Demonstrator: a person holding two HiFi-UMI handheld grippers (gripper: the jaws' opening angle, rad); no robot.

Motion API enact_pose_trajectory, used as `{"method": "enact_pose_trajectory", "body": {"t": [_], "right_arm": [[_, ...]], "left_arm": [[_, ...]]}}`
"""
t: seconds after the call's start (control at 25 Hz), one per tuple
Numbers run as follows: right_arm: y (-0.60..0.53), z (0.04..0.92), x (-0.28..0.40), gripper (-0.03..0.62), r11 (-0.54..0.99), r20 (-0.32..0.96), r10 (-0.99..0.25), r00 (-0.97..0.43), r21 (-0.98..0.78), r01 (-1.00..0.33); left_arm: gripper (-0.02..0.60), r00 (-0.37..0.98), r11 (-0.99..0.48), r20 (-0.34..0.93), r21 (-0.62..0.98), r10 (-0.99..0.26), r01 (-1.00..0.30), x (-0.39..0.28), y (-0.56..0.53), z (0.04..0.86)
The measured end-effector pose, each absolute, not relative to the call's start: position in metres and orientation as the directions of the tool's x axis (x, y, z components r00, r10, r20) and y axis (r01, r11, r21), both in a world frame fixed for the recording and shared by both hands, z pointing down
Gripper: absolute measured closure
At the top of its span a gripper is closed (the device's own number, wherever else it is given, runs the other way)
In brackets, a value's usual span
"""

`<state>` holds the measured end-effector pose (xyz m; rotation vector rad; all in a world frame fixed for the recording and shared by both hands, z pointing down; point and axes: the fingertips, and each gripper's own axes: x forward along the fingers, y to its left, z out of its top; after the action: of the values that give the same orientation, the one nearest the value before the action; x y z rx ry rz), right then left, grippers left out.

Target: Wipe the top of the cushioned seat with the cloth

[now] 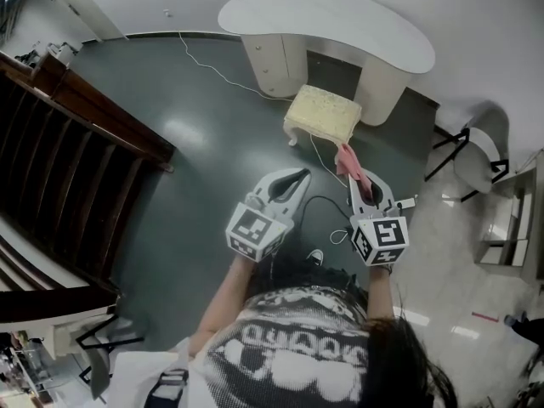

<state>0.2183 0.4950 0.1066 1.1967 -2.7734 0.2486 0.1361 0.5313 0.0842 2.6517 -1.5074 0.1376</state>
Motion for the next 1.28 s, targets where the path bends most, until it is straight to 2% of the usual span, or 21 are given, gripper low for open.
{"method": "enact_pose_trajectory", "body": {"t": [0.44, 1.0, 1.28], "right_arm": [[0.403, 0.128, 0.164, 0.582, 0.643, 0.210, -0.731, -0.649, -0.104, -0.759], [0.250, 0.165, 0.030, 0.582, 0.547, 0.321, -0.769, -0.553, -0.117, -0.829], [0.237, 0.185, 0.018, 0.582, 0.521, 0.403, -0.759, -0.511, -0.096, -0.848]], "left_arm": [[0.575, 0.559, -0.558, 0.140, 0.052, -0.817, -0.828, 0.082, 0.437, 0.114], [0.575, 0.669, -0.667, 0.192, 0.085, -0.718, -0.740, -0.055, 0.289, 0.146], [0.575, 0.690, -0.683, 0.205, 0.118, -0.694, -0.721, -0.084, 0.252, 0.164]]}}
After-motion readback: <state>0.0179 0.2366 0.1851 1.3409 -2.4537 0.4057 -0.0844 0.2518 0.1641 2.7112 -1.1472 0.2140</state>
